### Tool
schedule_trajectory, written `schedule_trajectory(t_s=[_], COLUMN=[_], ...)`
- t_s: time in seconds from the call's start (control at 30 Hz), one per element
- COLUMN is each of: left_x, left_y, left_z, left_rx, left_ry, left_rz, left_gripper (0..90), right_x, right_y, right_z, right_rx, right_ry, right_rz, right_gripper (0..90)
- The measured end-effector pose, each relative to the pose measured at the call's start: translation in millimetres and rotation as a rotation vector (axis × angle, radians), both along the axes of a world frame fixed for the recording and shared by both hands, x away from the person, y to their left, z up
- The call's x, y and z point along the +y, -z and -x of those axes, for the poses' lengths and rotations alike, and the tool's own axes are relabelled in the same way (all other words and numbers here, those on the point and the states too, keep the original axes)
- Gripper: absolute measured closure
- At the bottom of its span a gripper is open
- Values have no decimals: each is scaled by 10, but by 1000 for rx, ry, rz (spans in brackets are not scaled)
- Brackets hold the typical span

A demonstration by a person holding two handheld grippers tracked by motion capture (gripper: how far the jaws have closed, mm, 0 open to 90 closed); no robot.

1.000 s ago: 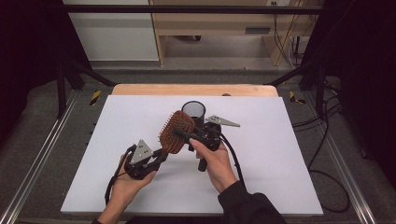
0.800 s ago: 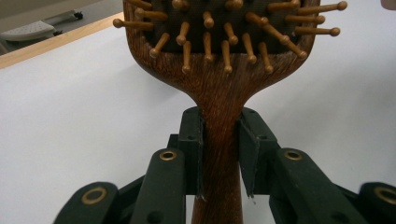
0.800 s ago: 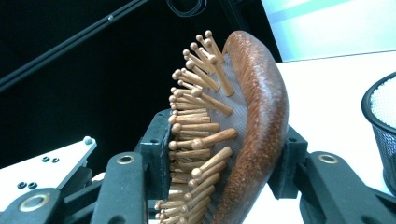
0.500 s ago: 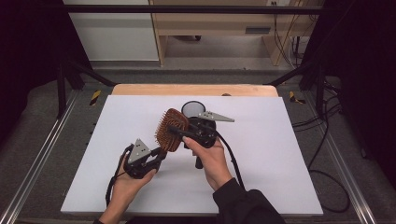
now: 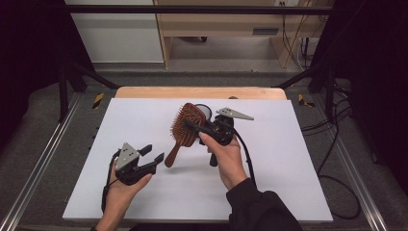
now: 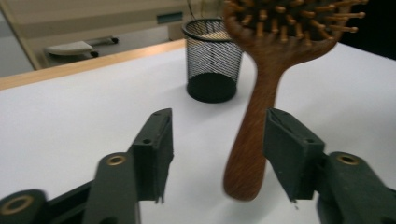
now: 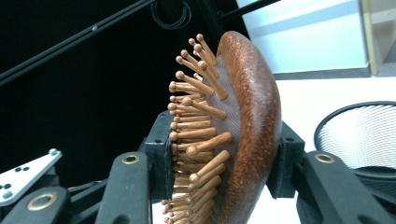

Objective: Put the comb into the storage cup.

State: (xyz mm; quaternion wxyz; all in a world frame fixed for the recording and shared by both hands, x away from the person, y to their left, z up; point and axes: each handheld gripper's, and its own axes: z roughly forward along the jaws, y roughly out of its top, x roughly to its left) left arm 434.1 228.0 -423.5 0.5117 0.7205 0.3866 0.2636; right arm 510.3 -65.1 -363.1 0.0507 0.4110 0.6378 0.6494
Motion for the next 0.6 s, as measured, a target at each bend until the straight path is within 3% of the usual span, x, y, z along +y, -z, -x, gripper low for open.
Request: schedule_trajectory(t_s=[0.13, 0.2, 0.33, 0.6], left_x=[139, 198, 330, 550], left_y=[1, -3, -31, -11], left_z=[40, 67, 140, 151], left_rx=[-9, -16, -50, -52], left_ry=[-39, -58, -102, -155], left_rz=[25, 32, 52, 95], left_gripper=[306, 209, 111, 97], right_x=[-67, -87, -91, -38], right_y=[-55, -82, -125, -117], right_z=[-39, -58, -85, -73], right_rx=[-2, 0, 5, 22], right_ry=[17, 25, 31, 21], right_rz=[0, -1, 4, -5], right_gripper=[532, 532, 534, 535])
